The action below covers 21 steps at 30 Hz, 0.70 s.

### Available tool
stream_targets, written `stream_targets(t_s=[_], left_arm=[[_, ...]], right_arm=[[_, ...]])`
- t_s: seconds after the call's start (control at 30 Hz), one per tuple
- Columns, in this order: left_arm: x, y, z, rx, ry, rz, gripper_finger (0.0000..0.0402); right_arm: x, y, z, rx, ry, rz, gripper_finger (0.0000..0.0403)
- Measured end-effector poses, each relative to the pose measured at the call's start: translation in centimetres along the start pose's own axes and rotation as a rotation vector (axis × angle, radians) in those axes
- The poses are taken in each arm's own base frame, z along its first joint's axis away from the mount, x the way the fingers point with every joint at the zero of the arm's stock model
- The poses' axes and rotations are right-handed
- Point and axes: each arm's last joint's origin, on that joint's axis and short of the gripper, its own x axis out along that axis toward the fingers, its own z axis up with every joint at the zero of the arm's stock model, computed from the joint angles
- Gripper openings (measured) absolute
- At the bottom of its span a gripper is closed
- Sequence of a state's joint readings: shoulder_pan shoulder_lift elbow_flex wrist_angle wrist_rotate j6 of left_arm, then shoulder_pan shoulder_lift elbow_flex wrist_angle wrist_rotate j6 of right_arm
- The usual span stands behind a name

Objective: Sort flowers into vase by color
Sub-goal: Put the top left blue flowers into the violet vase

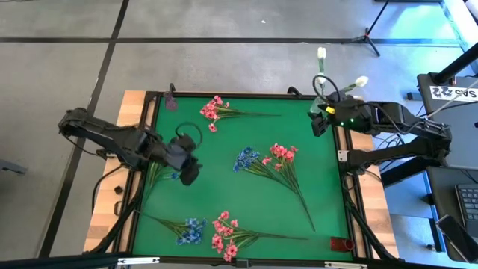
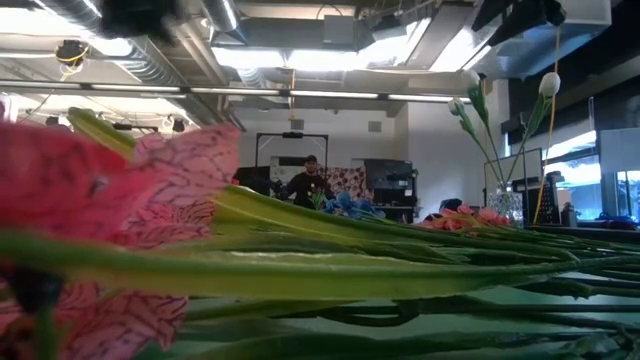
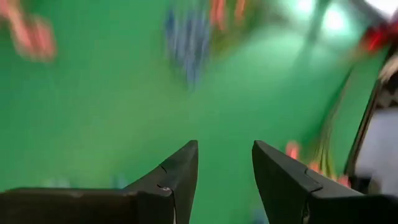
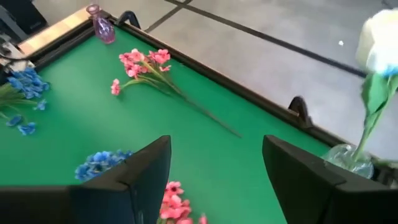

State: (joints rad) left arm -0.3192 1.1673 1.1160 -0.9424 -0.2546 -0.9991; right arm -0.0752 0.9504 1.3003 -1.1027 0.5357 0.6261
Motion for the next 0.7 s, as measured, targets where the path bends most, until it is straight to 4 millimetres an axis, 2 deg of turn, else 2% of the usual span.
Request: stream_targets(t_s=[0.13,0.23,0.33,0.5,0.6,0.7], left_arm=[[1.2,0.1,-3.0,-0.051,0.318,0.155,0.0147],[1.8,0.6,-4.4,-0.107,0.461,0.329,0.0147],[2.5,0.7,-4.9,-0.172,0.520,0.440,0.0147],[4.3,0.5,-5.0,-0.303,0.566,0.529,0.0147],[5.8,1.2,-5.2,-0.341,0.684,0.588,0.0147],[7.6,2.8,-6.0,-0.360,0.794,0.647,0.0147]], right_arm=[[-0.3,0.4,-0.6,0.014,0.029,0.020,0.0252],[-0.5,0.6,-0.7,-0.008,0.029,0.041,0.0252],[-0.6,0.8,-0.6,-0.057,0.015,0.060,0.0252],[-0.6,1.3,-0.2,-0.137,-0.015,0.120,0.0252],[-0.7,1.6,-0.3,-0.174,0.029,0.223,0.0252],[-0.7,1.8,-0.5,-0.208,0.085,0.309,0.0252]])
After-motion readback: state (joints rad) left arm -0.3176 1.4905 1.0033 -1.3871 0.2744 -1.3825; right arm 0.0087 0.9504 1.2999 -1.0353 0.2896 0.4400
